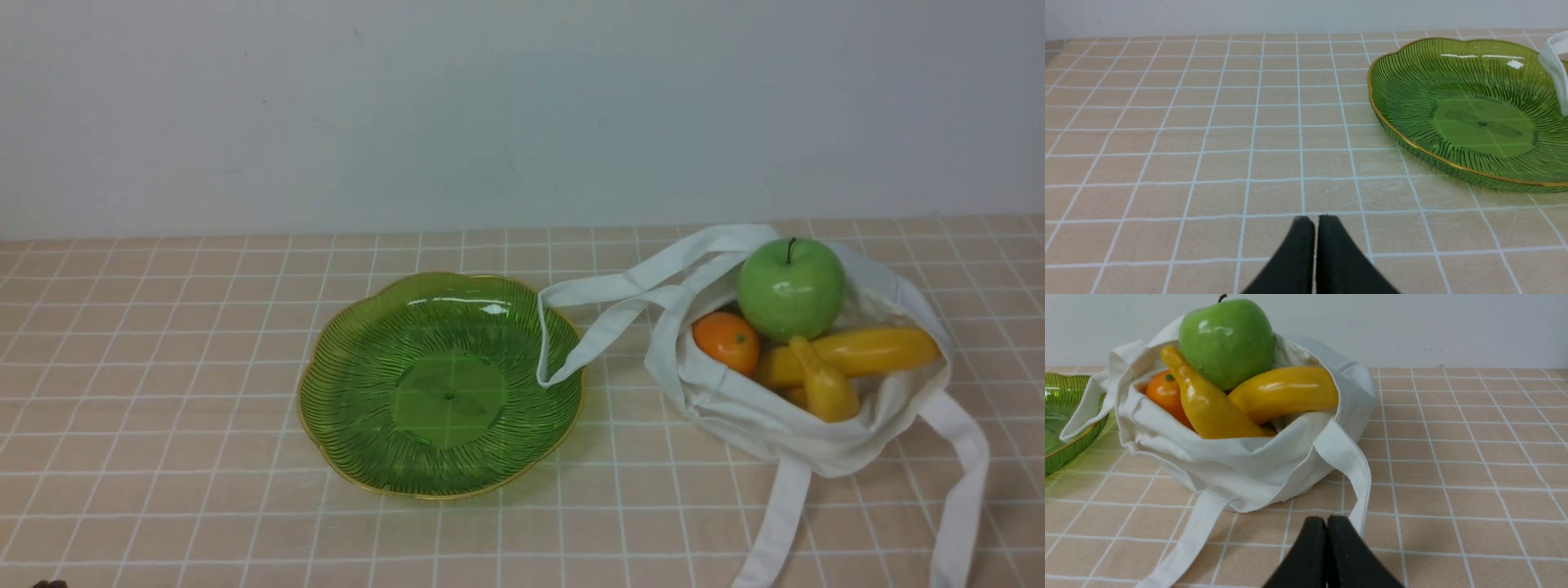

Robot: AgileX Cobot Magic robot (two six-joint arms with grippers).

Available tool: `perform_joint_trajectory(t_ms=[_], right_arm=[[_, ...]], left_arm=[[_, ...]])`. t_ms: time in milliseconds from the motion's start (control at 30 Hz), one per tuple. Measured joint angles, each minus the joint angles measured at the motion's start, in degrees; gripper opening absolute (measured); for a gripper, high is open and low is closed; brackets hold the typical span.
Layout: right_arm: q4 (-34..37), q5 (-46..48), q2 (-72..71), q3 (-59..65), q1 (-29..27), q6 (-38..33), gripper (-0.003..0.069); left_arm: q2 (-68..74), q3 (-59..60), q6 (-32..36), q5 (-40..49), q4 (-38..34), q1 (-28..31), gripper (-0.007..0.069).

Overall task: Take the fruit out of the bag on the brown coffee tablecloth and place them on the plate.
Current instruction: 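Reach into the bag and grasp the banana with the right gripper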

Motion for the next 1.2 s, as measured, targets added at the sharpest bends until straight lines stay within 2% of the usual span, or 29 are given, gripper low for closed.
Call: perform_joint_trajectory(t_ms=[233, 300, 333, 367, 467, 533, 800, 967, 1133, 1200], right_arm=[[0.5, -3.1, 0.0, 0.4, 0.0, 0.9, -0.0014], [3.7, -5.4, 0.0, 0.7, 0.0, 1.8, -0.0014], [9.6, -9.7, 0.0, 0.7, 0.0, 4.3, -0.0014], [10.2, -10.2, 0.0, 0.7, 0.0, 4.6, -0.0014], [20.3, -16.4, 0.0, 0.7, 0.0, 7.1, -0.0014], [24.2, -18.7, 0.0, 0.7, 0.0, 7.2, -0.0014], [27.5, -20.5, 0.0, 0.7, 0.0, 7.4, -0.0014], [28.7, -28.4, 0.0, 0.2, 0.0, 7.8, -0.0014], [26.0, -17.3, 5.0, -13.6, 0.0, 3.8, -0.0014], [23.3, -8.7, 11.8, -21.2, 0.0, 1.2, -0.0014]], left_arm=[[0.0, 0.0, 0.0, 0.0, 0.0, 0.0, -0.0008], [0.0, 0.0, 0.0, 0.0, 0.0, 0.0, -0.0008], [0.0, 0.0, 0.0, 0.0, 0.0, 0.0, -0.0008], [0.0, 0.0, 0.0, 0.0, 0.0, 0.0, -0.0008], [0.0, 0.0, 0.0, 0.0, 0.0, 0.0, -0.0008], [0.0, 0.0, 0.0, 0.0, 0.0, 0.0, -0.0008], [0.0, 0.0, 0.0, 0.0, 0.0, 0.0, -0.0008], [0.0, 0.0, 0.0, 0.0, 0.0, 0.0, -0.0008], [0.0, 0.0, 0.0, 0.0, 0.0, 0.0, -0.0008], [0.0, 0.0, 0.0, 0.0, 0.0, 0.0, -0.0008]])
